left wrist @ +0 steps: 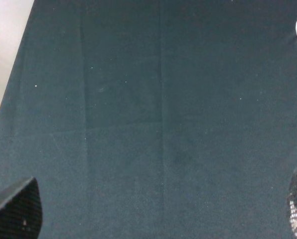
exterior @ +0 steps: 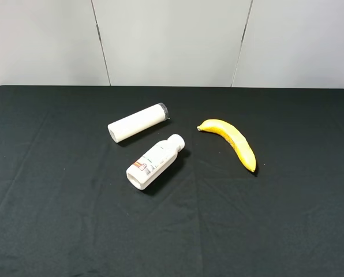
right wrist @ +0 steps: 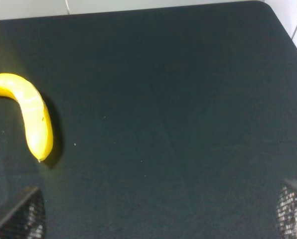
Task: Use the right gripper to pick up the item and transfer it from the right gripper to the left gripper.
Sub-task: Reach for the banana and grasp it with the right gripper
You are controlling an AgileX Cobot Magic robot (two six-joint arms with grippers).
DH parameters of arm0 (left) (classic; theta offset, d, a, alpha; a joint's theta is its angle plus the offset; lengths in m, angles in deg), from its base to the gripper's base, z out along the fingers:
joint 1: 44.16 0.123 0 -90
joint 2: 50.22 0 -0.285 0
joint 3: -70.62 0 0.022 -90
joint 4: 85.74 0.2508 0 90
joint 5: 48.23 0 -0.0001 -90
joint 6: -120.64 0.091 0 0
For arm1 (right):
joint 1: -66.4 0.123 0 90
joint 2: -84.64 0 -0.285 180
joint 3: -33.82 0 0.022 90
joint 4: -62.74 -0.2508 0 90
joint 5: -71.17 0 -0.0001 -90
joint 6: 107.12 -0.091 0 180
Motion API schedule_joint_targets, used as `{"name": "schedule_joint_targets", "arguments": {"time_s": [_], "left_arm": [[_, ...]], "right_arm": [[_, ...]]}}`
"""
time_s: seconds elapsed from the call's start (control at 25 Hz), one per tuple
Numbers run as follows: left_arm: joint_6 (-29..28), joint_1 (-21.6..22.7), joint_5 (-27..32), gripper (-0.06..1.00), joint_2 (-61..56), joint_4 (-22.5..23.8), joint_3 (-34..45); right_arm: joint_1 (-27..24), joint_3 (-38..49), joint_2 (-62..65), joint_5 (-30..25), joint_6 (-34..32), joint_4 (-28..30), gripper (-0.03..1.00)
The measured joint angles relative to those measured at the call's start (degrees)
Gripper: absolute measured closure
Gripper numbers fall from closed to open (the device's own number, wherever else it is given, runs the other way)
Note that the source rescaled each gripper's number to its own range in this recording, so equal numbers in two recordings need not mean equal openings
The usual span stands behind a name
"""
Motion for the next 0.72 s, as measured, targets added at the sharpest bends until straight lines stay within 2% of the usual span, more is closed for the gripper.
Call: {"name": "schedule_joint_targets", "arguments": {"time_s": [0.32,0.52,0.72], "left_arm": [[0.0,0.0,0.0,-0.02,0.0,0.0,0.0],[0.0,0.0,0.0,-0.02,0.0,0.0,0.0],[0.0,0.0,0.0,-0.02,0.0,0.0,0.0]], "right_arm": [[0.0,-1.9,-4.8,-1.1,0.1,-1.1,-0.03],[0.1,-10.0,-16.0,-2.0,3.0,-1.1,-0.03],[3.6,-18.5,-26.4,-1.6,4.1,-1.4,-0.03]]}}
